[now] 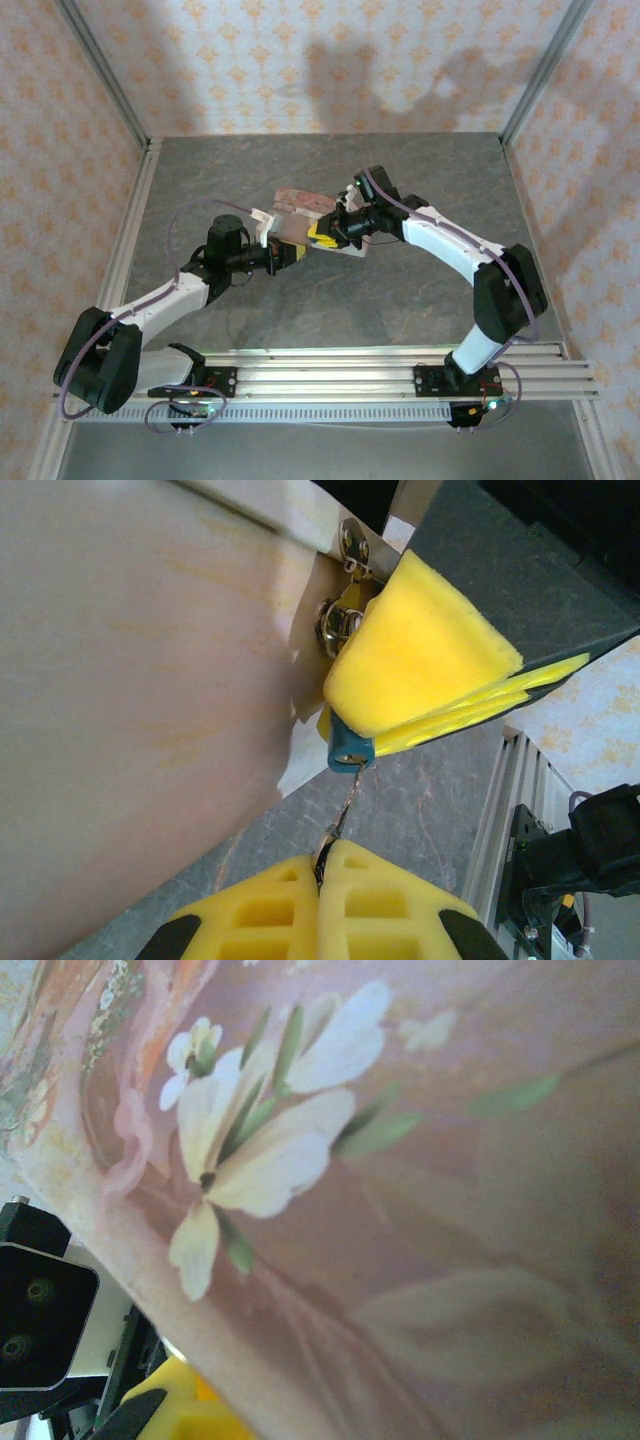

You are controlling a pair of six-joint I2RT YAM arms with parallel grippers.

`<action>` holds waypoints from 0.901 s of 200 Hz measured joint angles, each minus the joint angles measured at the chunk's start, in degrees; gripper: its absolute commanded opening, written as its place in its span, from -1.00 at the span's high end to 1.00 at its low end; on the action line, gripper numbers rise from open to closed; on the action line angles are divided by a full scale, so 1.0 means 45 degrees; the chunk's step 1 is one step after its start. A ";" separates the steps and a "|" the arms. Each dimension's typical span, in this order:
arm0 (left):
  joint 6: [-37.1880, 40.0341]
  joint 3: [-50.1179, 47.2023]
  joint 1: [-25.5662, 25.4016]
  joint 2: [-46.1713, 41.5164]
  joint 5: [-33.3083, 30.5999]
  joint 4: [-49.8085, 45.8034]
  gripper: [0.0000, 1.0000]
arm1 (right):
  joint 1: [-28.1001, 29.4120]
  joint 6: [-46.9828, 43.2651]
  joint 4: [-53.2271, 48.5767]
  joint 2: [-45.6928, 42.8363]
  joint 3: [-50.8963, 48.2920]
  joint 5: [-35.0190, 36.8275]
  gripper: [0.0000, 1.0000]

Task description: Unlock the padlock with the key

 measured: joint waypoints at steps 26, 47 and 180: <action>0.0044 0.0005 0.0000 0.0073 -0.0068 -0.0005 1.00 | 0.0000 -0.0044 -0.0049 0.0000 0.0010 0.0029 1.00; 0.0044 0.0005 0.0000 0.0073 -0.0131 -0.0005 1.00 | 0.0000 -0.0049 -0.0092 0.0000 0.0019 0.0053 1.00; -0.0087 0.0073 -0.0015 0.0073 -0.0248 -0.0005 1.00 | 0.0029 -0.0185 -0.0214 0.0000 0.0053 0.0238 1.00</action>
